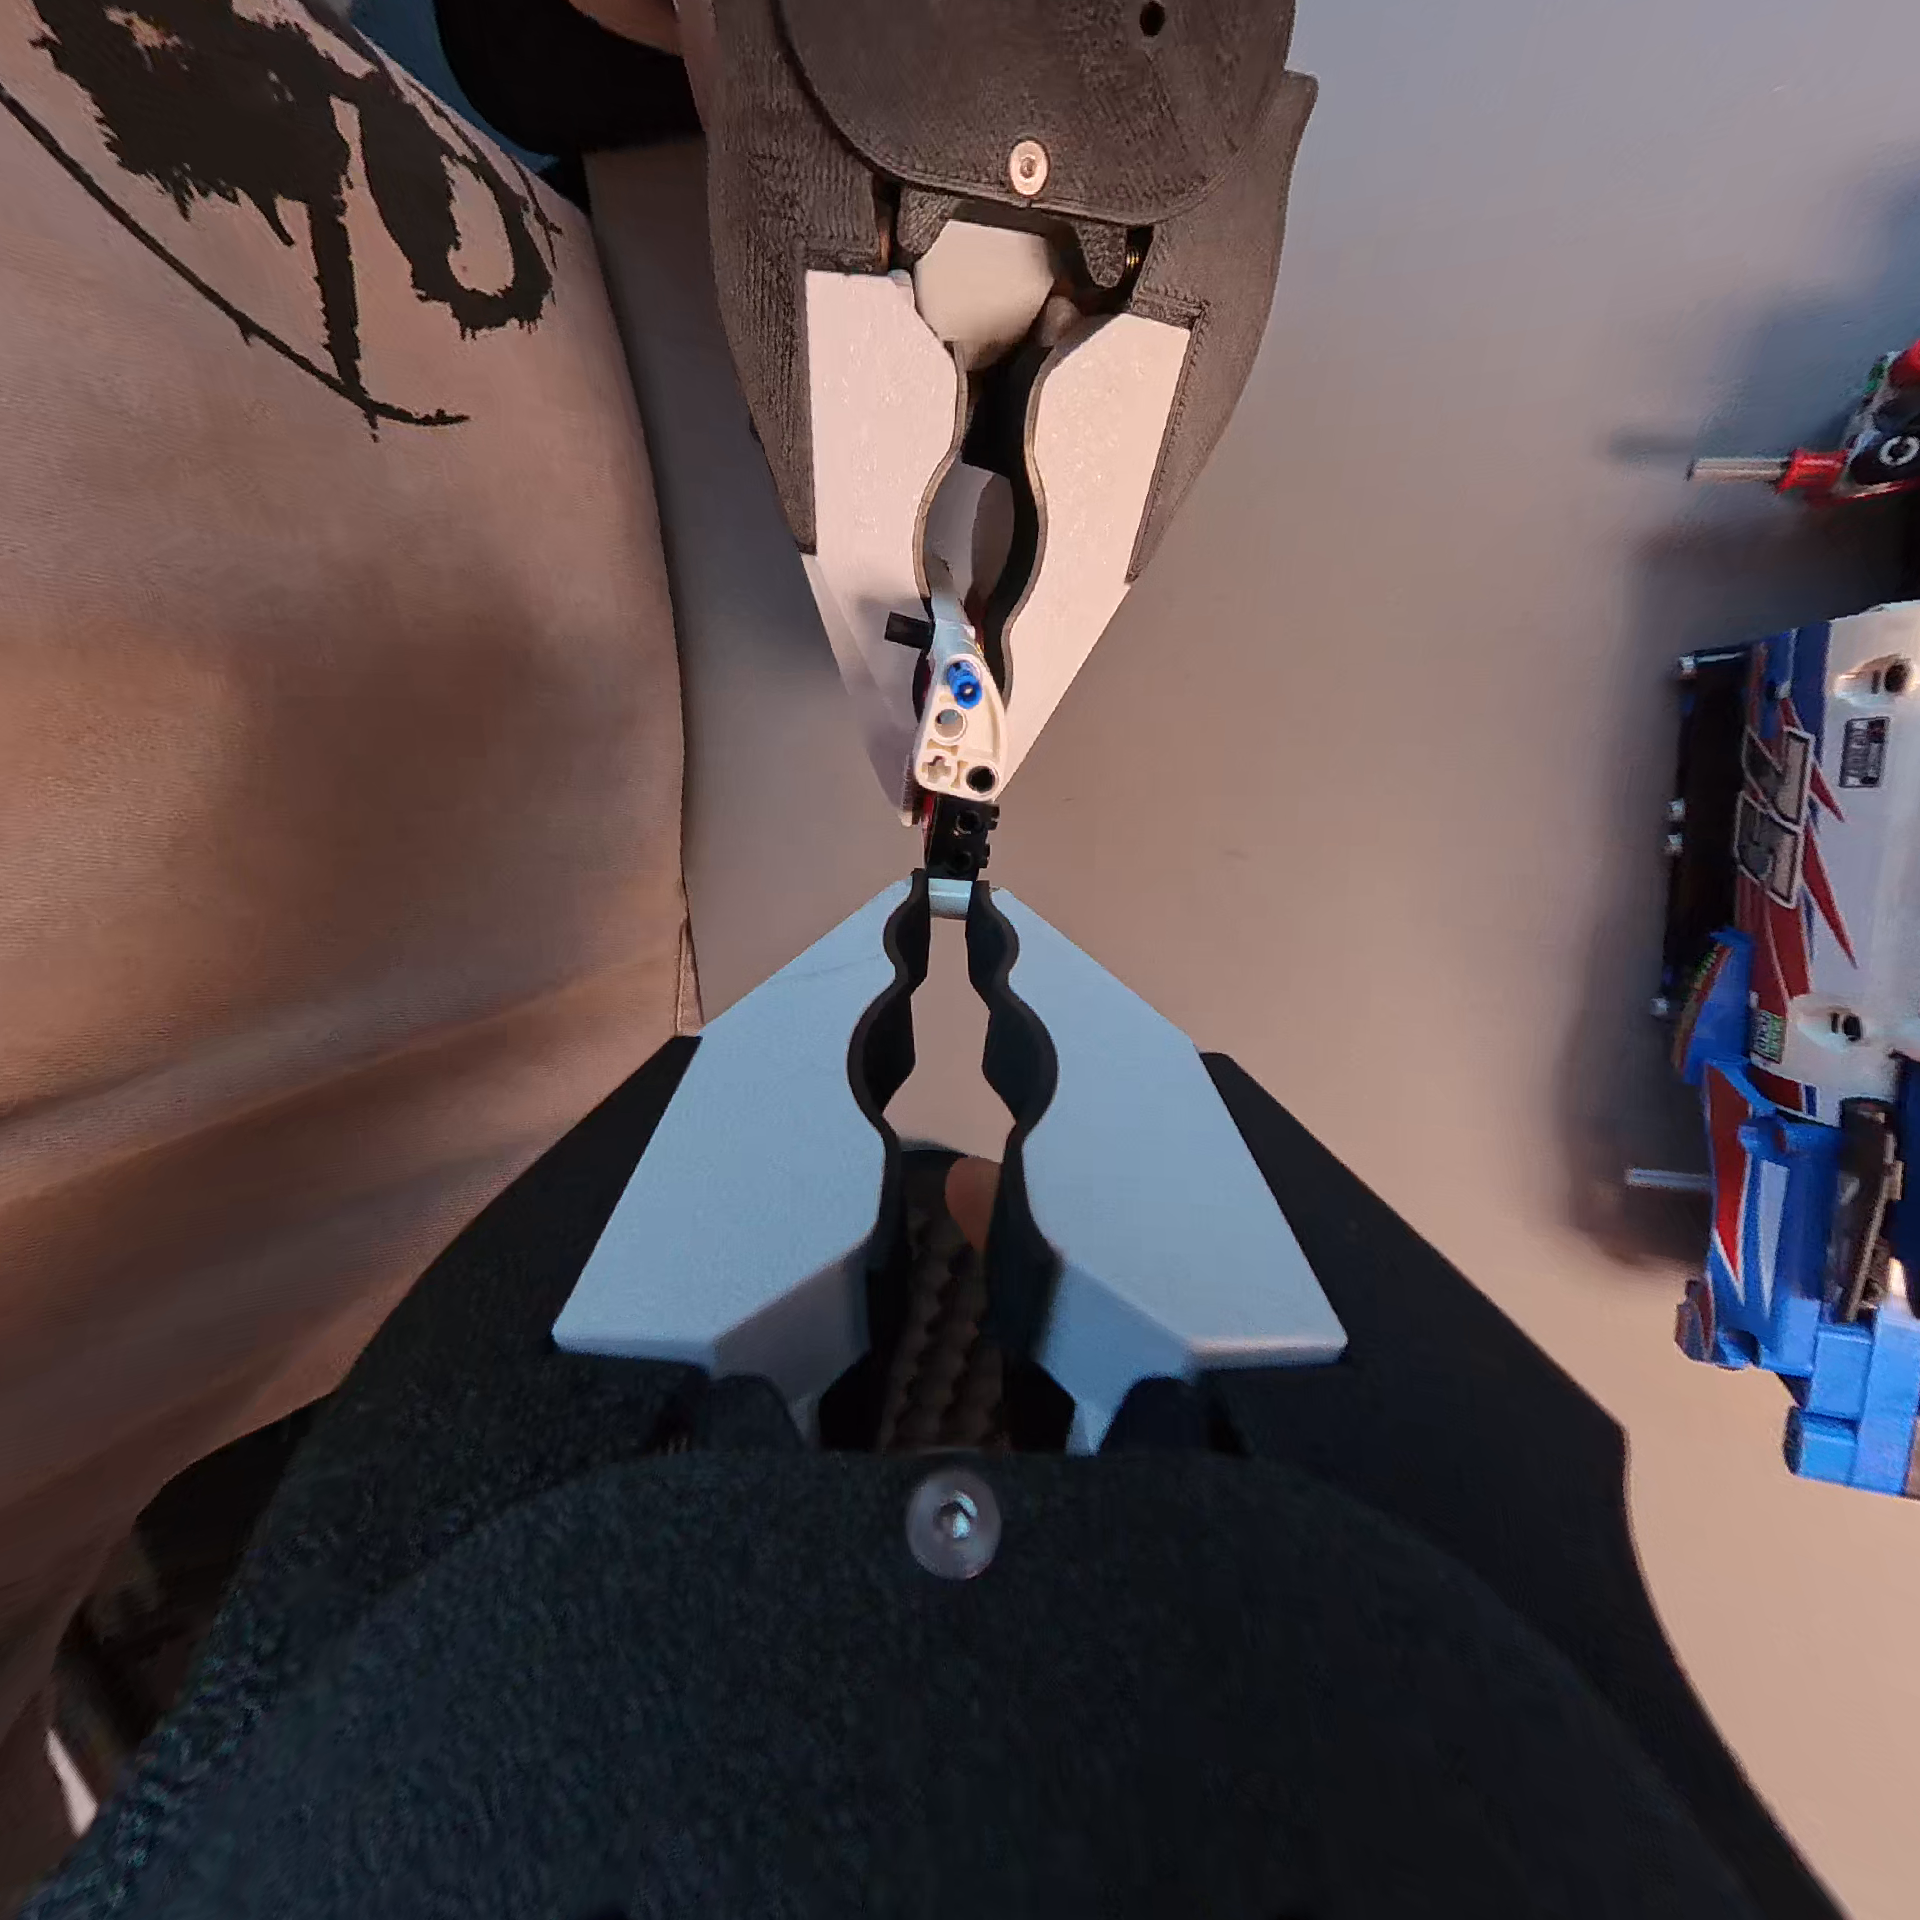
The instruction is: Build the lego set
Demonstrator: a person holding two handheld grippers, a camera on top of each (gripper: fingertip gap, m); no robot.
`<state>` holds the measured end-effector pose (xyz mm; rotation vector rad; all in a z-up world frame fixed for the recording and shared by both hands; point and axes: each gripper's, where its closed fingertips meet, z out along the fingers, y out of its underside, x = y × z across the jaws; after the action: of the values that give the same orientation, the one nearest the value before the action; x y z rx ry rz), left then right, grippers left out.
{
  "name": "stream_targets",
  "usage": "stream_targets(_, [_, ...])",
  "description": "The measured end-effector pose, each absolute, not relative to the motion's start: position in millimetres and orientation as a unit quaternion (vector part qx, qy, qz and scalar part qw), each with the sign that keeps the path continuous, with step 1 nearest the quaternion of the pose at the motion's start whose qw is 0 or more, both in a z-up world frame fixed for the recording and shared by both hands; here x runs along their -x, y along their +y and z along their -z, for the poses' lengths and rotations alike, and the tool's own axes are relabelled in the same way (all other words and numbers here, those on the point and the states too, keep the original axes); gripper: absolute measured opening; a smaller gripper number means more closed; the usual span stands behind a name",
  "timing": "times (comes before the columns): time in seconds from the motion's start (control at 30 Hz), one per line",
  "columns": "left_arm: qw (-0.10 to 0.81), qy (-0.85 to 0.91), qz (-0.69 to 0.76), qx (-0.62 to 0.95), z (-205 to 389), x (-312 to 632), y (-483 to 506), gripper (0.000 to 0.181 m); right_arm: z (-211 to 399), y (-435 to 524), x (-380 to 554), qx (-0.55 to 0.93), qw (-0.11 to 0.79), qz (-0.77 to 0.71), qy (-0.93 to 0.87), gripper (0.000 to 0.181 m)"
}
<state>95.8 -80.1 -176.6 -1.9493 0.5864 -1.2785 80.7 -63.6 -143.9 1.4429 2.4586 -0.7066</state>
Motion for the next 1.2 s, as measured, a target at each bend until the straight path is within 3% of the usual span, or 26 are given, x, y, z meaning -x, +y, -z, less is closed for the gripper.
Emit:
stream_targets(0.17, [0.382,0.249,0.443,0.772,179,-96,-77,0.003,145,-64,-84,-0.473,0.045,0.261,0.84,0.004])
stream_targets(0.33, [0.448,0.27,0.355,0.775,166,-78,-65,0.006,125,-58,-67,-0.424,-0.11,0.31,0.844,0.005])
stream_targets(0.47, [0.471,0.288,0.32,0.77,164,-76,-66,0.006,120,-63,-66,-0.407,-0.146,0.341,0.834,0.005])
stream_targets(1.2, [0.546,0.293,0.309,0.722,138,-78,-70,0.004,98,-73,-68,-0.405,-0.141,0.396,0.812,0.005])
